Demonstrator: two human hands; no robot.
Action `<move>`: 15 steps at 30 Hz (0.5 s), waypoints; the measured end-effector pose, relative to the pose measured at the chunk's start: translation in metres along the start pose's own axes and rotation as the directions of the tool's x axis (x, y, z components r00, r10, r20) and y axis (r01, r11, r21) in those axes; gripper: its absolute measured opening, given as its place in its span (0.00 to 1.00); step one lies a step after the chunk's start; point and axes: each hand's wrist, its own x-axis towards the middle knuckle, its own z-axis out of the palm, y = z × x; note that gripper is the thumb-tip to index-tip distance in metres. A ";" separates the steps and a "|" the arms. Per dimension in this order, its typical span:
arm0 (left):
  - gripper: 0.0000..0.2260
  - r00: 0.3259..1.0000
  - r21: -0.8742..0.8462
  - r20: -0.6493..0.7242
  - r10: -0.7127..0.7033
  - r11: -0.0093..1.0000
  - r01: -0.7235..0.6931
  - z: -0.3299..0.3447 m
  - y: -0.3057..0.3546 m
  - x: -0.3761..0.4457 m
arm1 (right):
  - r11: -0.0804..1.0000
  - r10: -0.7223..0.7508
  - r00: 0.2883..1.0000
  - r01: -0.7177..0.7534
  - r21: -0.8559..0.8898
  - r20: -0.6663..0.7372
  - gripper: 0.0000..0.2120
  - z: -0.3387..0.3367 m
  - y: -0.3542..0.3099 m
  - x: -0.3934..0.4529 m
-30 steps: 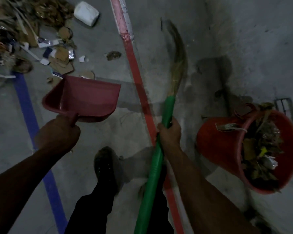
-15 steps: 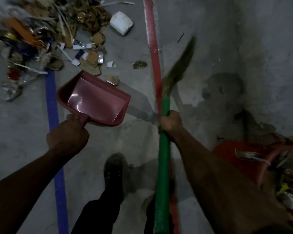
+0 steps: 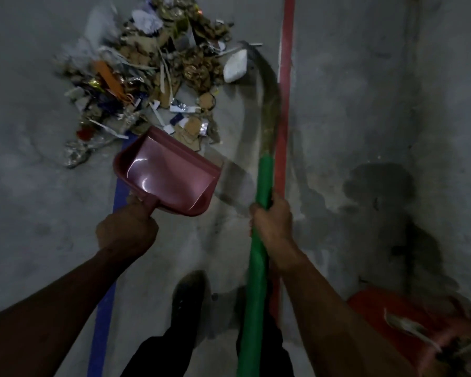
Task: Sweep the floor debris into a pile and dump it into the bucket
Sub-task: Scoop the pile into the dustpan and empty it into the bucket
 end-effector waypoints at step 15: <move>0.12 0.944 -0.216 -0.160 -0.288 0.944 0.251 -0.002 0.057 0.057 | 0.986 0.109 0.986 -0.090 -0.141 0.129 0.15 0.016 -0.097 0.211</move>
